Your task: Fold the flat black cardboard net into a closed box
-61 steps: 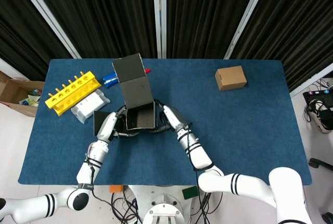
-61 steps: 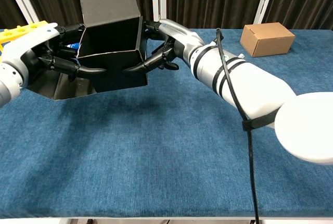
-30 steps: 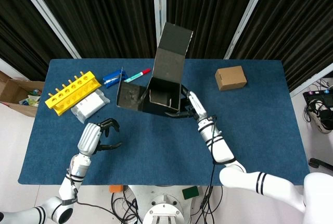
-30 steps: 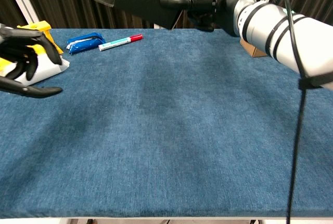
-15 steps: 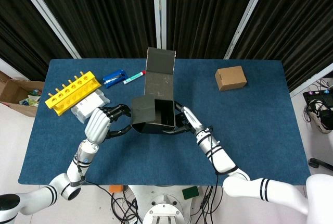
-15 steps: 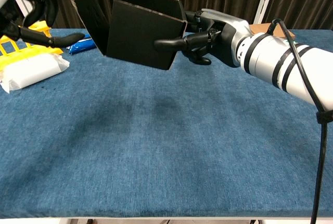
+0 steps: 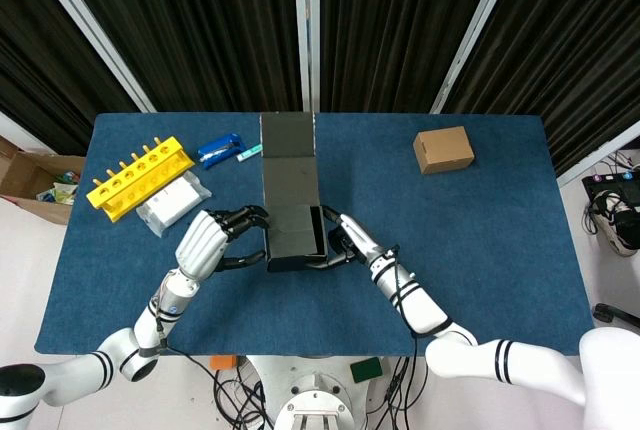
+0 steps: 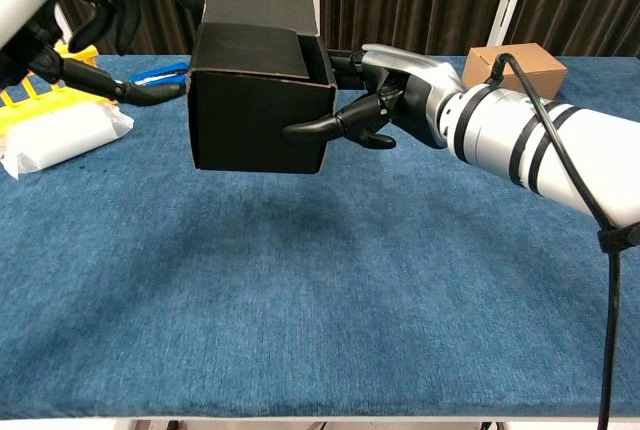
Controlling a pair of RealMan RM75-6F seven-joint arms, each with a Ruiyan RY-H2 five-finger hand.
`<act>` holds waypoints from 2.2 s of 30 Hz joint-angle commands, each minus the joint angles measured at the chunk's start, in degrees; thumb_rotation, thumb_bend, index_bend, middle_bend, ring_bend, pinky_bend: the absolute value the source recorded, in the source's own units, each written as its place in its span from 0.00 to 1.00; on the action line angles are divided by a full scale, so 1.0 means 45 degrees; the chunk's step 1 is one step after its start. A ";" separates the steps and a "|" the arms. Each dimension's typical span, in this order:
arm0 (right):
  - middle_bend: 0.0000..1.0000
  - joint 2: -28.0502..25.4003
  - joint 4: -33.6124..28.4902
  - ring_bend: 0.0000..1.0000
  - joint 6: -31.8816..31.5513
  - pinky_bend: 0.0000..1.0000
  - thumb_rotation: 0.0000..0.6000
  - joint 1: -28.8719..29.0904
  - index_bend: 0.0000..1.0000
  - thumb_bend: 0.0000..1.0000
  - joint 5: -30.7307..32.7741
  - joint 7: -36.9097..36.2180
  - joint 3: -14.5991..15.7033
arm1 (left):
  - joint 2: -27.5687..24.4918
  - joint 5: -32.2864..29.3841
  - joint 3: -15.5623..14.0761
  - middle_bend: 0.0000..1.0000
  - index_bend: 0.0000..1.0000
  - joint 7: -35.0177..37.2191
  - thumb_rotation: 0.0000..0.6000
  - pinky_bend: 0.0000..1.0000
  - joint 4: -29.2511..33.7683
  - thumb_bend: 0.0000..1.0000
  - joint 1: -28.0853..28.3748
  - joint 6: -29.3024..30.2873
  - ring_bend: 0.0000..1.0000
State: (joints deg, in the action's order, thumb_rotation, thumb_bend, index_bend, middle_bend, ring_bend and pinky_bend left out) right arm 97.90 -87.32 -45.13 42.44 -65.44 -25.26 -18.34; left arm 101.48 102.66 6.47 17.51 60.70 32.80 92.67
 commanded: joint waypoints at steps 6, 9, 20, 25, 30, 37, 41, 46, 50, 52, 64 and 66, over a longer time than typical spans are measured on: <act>0.44 0.0402 0.0696 0.81 0.0308 1.00 1.00 0.0363 0.45 0.28 0.0140 0.0205 -0.0005 | 0.0606 0.0124 -0.0469 0.39 0.43 0.0226 1.00 0.88 -0.1334 0.09 0.0284 -0.0276 0.69; 0.44 0.0605 0.1163 0.81 0.0518 1.00 1.00 0.0507 0.45 0.28 0.0068 0.0050 0.0000 | 0.0933 0.0111 -0.0648 0.40 0.43 0.0422 1.00 0.88 -0.2089 0.09 0.0341 -0.0365 0.69; 0.43 0.1479 0.3372 0.81 0.1414 1.00 1.00 0.0987 0.45 0.28 -0.0772 -0.1144 0.0254 | 0.2566 0.0039 -0.1423 0.41 0.45 0.1385 1.00 0.88 -0.5602 0.09 0.0217 -0.0422 0.69; 0.43 0.1860 0.4234 0.81 0.1585 1.00 1.00 0.1129 0.45 0.29 -0.1170 -0.1515 0.0446 | 0.3231 0.0059 -0.1750 0.41 0.45 0.1734 1.00 0.88 -0.7002 0.09 0.0142 -0.0384 0.69; 0.41 0.2226 0.5002 0.81 0.1484 1.00 1.00 0.1139 0.45 0.29 -0.1757 -0.2187 0.0683 | 0.3788 0.0123 -0.2121 0.41 0.45 0.1879 1.00 0.88 -0.8105 0.09 0.0059 -0.0396 0.69; 0.39 0.2347 0.5716 0.80 0.0999 1.00 1.00 0.1016 0.45 0.30 -0.2791 -0.3126 0.1212 | 0.4046 0.0197 -0.2368 0.38 0.43 0.1531 1.00 0.88 -0.8774 0.09 0.0258 -0.0186 0.69; 0.39 0.2348 0.5958 0.80 0.0754 1.00 1.00 0.0956 0.45 0.31 -0.3178 -0.3569 0.1458 | 0.4012 0.0295 -0.2579 0.37 0.42 0.1118 1.00 0.87 -0.8885 0.09 0.0440 -0.0336 0.69; 0.38 0.2302 0.6101 0.80 0.0598 1.00 1.00 0.0942 0.45 0.31 -0.3486 -0.3923 0.1708 | 0.3757 0.0483 -0.2857 0.36 0.42 0.0280 1.00 0.87 -0.8883 0.09 0.0758 -0.0513 0.69; 0.38 0.2290 0.6143 0.79 0.0506 1.00 1.00 0.0970 0.45 0.31 -0.3640 -0.4094 0.1832 | 0.3417 0.0599 -0.3069 0.36 0.42 -0.0323 1.00 0.87 -0.8518 0.09 0.1073 -0.0940 0.69; 0.37 0.2292 0.6143 0.79 0.0437 1.00 1.00 0.0971 0.45 0.31 -0.3674 -0.4135 0.1854 | 0.3264 0.0646 -0.3149 0.36 0.43 -0.0696 1.00 0.87 -0.8335 0.09 0.1203 -0.1153 0.69; 0.37 0.2265 0.6078 0.79 0.0283 1.00 1.00 0.0967 0.45 0.31 -0.3636 -0.4163 0.1948 | 0.2567 0.0988 -0.3603 0.52 0.66 -0.2019 1.00 0.86 -0.7410 0.10 0.1737 -0.1757 0.69; 0.37 0.2283 0.6084 0.79 0.0289 1.00 1.00 0.0987 0.45 0.31 -0.3636 -0.4187 0.1960 | 0.2568 0.1025 -0.3647 0.56 0.68 -0.2070 1.00 0.87 -0.7407 0.10 0.1769 -0.1743 0.70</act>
State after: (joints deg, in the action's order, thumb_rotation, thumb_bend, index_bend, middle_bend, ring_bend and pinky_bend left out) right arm 108.17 -59.94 -43.82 46.87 -81.80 -44.10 -9.52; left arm 113.03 107.22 -9.90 8.23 27.35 40.72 84.76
